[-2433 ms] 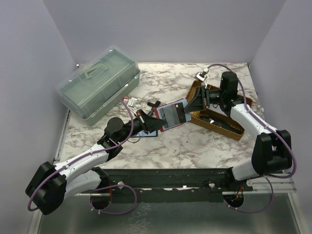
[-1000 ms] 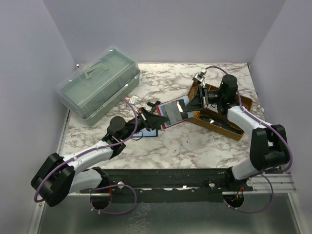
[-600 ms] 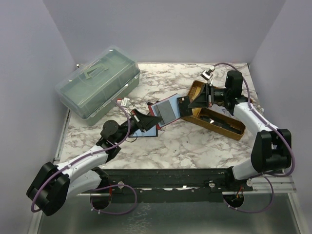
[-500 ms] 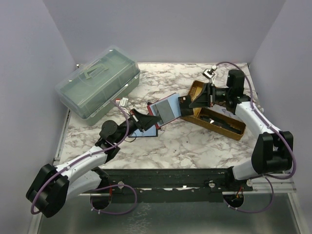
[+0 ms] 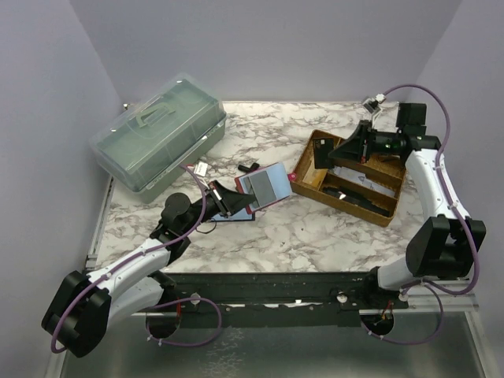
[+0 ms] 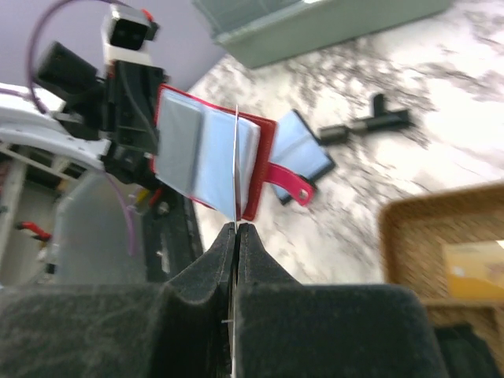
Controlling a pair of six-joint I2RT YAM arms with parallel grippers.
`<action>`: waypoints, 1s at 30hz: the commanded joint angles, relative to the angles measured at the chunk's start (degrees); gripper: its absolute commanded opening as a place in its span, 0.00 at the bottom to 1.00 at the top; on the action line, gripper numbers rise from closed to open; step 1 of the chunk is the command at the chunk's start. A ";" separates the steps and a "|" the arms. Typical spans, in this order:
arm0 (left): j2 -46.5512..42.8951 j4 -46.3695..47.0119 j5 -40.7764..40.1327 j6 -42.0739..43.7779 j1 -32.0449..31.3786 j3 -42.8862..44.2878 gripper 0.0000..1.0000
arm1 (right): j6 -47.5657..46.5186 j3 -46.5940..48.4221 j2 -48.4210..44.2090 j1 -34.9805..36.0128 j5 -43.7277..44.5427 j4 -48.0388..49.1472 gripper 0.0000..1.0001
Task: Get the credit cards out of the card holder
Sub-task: Place the credit card in the storage box.
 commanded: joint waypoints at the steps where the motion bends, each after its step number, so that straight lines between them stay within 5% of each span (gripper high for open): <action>1: -0.69 -2.25 3.36 1.08 0.57 -0.48 0.00 | -23.50 6.18 4.31 -5.53 8.03 -21.03 0.00; 7: 2.74 -3.31 6.33 2.82 1.29 -0.63 0.00 | -48.67 9.02 12.82 -8.72 26.80 -34.86 0.00; 25: 3.19 -3.23 7.22 2.77 1.37 -1.33 0.00 | -58.50 9.52 24.51 -7.82 44.77 -35.31 0.01; 30: 4.62 -2.80 7.98 2.83 1.37 -0.30 0.00 | -59.92 7.10 24.44 -5.67 46.93 -34.59 0.08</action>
